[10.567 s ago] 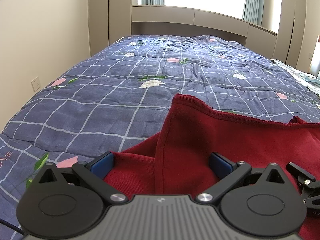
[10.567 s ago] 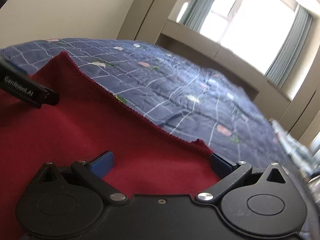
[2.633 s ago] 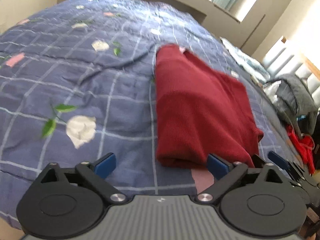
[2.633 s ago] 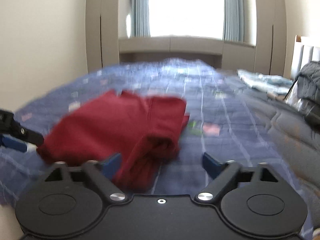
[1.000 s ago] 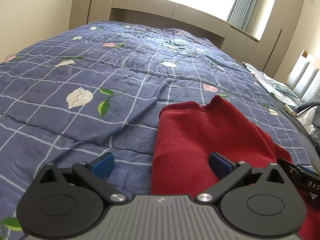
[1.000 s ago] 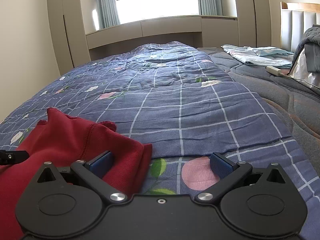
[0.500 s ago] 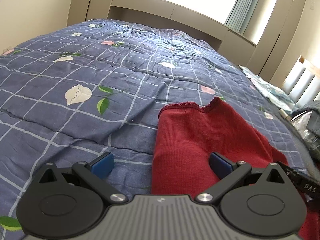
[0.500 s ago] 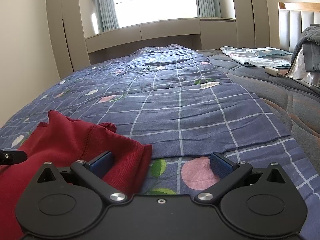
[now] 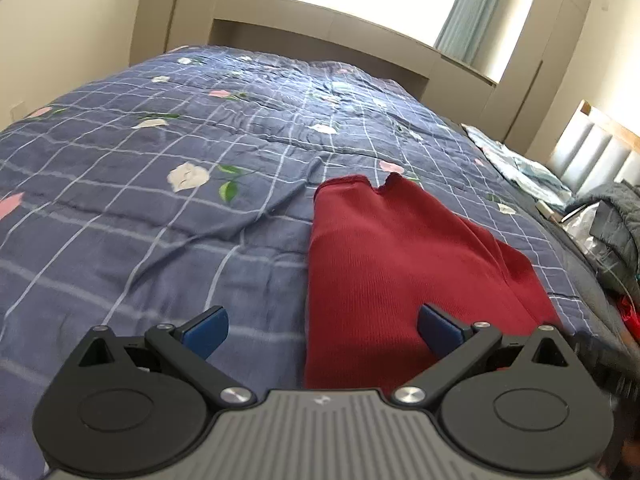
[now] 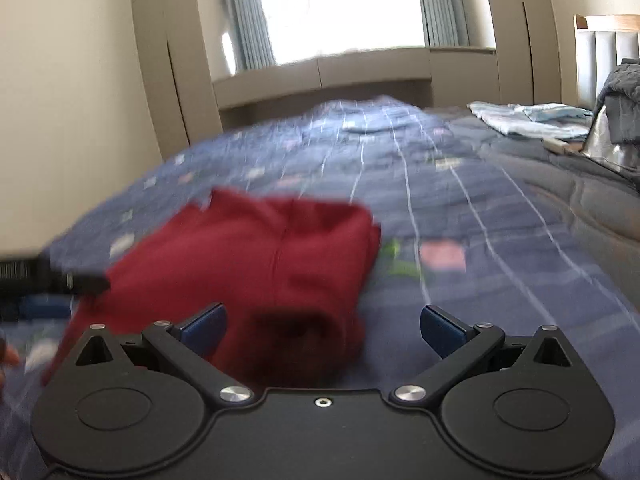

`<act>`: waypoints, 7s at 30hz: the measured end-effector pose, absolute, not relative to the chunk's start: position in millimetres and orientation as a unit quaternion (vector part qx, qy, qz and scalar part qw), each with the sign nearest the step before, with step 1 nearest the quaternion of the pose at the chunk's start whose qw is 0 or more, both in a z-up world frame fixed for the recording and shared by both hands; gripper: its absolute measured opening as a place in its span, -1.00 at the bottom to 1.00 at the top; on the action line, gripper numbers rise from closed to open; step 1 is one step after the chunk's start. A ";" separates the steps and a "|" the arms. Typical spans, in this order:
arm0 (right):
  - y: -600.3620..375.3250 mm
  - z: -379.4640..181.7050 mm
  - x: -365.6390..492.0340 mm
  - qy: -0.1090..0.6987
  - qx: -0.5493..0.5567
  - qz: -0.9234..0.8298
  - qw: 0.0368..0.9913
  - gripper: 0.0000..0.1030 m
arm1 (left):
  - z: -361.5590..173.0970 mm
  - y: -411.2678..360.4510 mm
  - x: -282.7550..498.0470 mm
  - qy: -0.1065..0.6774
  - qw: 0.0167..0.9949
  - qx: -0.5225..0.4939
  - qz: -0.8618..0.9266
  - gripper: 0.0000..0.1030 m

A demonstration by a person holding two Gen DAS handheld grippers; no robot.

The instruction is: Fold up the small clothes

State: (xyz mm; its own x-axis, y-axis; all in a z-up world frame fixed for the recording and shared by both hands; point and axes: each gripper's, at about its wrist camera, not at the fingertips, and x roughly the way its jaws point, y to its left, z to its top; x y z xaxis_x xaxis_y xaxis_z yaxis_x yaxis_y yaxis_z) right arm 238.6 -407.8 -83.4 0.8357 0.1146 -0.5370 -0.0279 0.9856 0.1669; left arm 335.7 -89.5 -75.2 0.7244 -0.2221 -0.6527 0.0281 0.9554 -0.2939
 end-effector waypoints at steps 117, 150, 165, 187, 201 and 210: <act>-442.3 -90.1 292.2 0.304 0.297 0.064 0.903 -0.21 | -88.8 -84.1 409.3 0.481 0.822 -0.202 -0.227 0.65; -257.6 -16.3 341.7 0.267 0.225 0.184 0.919 -0.67 | 1.6 43.5 387.0 0.392 0.902 -0.135 -0.121 -0.41; -197.7 -48.0 349.6 0.327 0.163 0.180 0.913 -0.53 | -59.3 130.5 384.5 0.428 0.876 -0.212 -0.067 -0.33; -216.6 44.1 247.4 0.218 0.115 0.166 0.955 0.99 | 22.9 112.1 307.4 0.347 0.923 -0.167 -0.012 0.99; -229.0 72.1 116.7 0.152 0.075 0.168 0.971 0.99 | 55.5 88.4 172.0 0.255 0.960 -0.115 0.032 0.99; -232.5 61.7 49.7 0.155 0.068 0.166 0.972 0.99 | 48.3 76.2 101.0 0.237 0.966 -0.085 0.050 0.99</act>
